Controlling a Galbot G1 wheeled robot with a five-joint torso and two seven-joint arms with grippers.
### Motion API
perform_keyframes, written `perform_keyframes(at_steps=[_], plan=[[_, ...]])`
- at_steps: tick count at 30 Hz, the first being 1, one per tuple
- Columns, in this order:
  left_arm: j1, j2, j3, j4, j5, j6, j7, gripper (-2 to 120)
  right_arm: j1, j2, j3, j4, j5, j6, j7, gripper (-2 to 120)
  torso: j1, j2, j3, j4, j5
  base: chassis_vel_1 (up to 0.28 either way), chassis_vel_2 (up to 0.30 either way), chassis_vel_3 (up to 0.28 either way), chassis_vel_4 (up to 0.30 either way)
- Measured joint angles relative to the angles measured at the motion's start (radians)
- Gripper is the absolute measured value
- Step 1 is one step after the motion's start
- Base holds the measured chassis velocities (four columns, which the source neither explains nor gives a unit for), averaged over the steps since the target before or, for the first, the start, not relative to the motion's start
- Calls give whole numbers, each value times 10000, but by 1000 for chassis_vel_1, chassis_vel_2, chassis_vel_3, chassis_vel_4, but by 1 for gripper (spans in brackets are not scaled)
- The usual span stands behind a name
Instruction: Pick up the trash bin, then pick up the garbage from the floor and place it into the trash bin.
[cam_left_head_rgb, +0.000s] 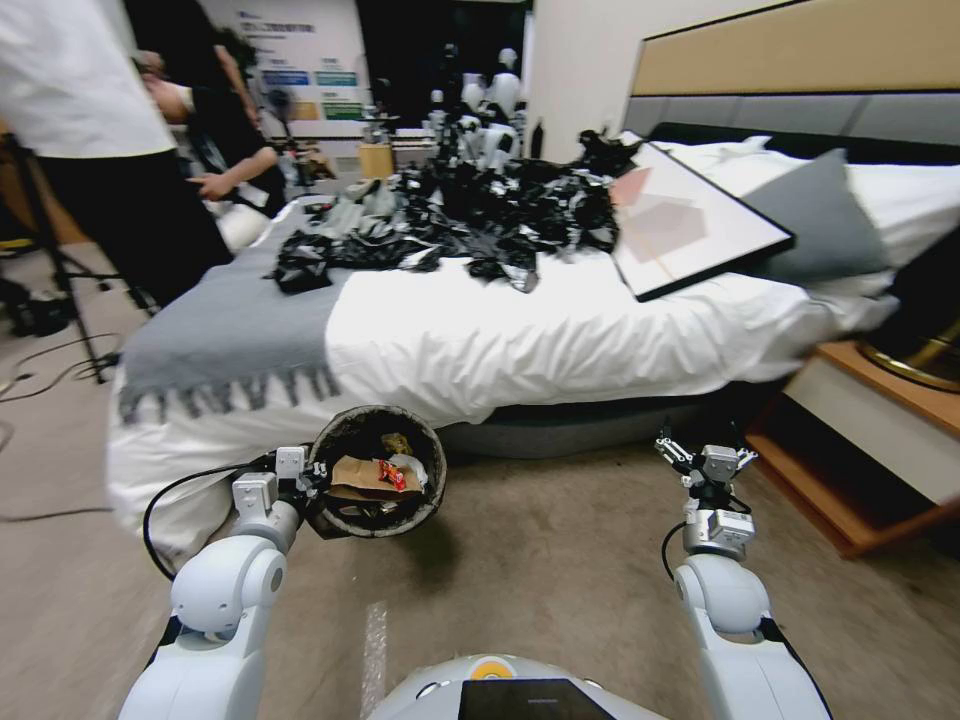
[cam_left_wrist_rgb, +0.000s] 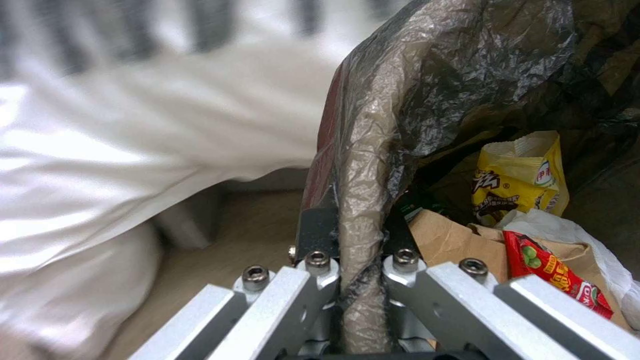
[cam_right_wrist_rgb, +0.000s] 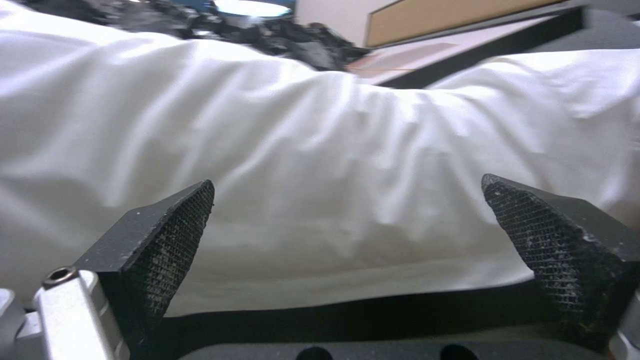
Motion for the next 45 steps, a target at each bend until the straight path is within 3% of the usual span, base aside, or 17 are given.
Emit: perform_keyframes(at_steps=[41, 45], plan=[[-12, -78, -49, 211, -63, 0, -136, 0, 74, -32, -268, -250, -126, -29, -37, 100, 0, -1, 0, 1, 0, 129, 125, 125, 130], [-63, -92, 9, 279, -204, -1, -424, 0, 78, -32, -286, -268, -129, -28, -29, 100, 0, -1, 0, 0, -1, 132, 124, 127, 121]])
